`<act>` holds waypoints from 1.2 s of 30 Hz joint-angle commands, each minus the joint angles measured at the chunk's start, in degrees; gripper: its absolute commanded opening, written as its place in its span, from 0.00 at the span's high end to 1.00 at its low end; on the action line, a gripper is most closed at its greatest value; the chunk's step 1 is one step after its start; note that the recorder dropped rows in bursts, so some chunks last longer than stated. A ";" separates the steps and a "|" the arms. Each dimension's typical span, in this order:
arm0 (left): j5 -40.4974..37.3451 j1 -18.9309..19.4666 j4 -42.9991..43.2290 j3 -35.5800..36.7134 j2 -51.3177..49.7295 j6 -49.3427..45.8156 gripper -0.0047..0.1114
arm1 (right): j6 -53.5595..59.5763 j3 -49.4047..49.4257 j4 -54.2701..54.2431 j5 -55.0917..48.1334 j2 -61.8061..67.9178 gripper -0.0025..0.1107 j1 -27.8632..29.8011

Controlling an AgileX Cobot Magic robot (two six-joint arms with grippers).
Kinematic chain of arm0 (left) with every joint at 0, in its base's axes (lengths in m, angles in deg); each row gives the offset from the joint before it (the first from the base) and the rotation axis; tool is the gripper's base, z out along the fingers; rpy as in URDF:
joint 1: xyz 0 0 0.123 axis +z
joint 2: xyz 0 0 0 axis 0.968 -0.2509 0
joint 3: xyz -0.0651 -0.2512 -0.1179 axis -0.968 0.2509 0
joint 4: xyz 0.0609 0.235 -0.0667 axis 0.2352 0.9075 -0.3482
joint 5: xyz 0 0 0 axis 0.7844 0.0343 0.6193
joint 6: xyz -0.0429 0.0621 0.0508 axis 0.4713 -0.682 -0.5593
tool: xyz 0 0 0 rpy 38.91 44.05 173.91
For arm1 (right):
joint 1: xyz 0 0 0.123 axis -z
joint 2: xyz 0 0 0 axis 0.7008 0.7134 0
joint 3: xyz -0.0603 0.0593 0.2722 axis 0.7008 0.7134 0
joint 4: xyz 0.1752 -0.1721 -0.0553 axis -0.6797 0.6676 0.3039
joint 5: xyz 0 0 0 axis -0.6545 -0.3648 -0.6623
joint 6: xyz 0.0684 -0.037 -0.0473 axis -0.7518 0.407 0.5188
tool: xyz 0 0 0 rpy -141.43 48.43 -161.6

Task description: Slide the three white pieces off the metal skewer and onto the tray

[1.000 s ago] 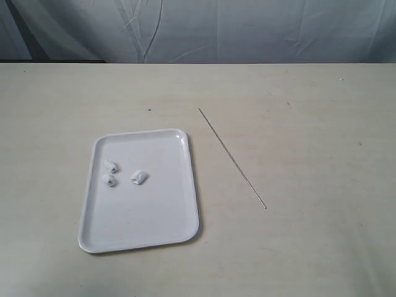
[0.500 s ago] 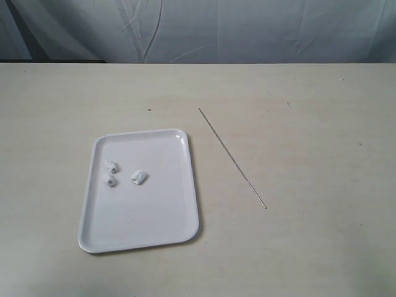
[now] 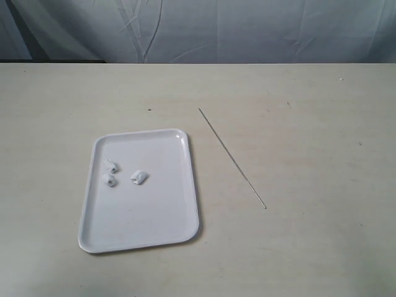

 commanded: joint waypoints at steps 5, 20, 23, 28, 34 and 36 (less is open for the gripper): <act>0.44 0.33 -0.61 0.27 0.29 0.30 0.96 | -0.13 0.05 -0.01 0.87 -0.37 0.98 -0.23; 0.44 0.33 -0.61 0.27 0.29 0.19 0.96 | -0.18 0.05 -0.01 1.16 -0.37 0.98 -0.23; 0.44 0.33 0.32 0.27 0.29 0.20 0.96 | -0.18 0.05 -0.01 1.16 -0.37 0.98 -0.23; 0.44 0.33 1.71 0.27 0.29 0.20 0.96 | -0.18 0.05 -0.01 1.16 -0.37 0.98 -0.23; 0.44 0.33 1.71 0.27 0.29 0.20 0.96 | -0.18 0.05 -0.01 1.16 -0.37 0.98 -0.23; 0.44 0.33 1.71 0.27 0.29 0.20 0.96 | -0.18 0.05 -0.01 1.16 -0.37 0.98 -0.23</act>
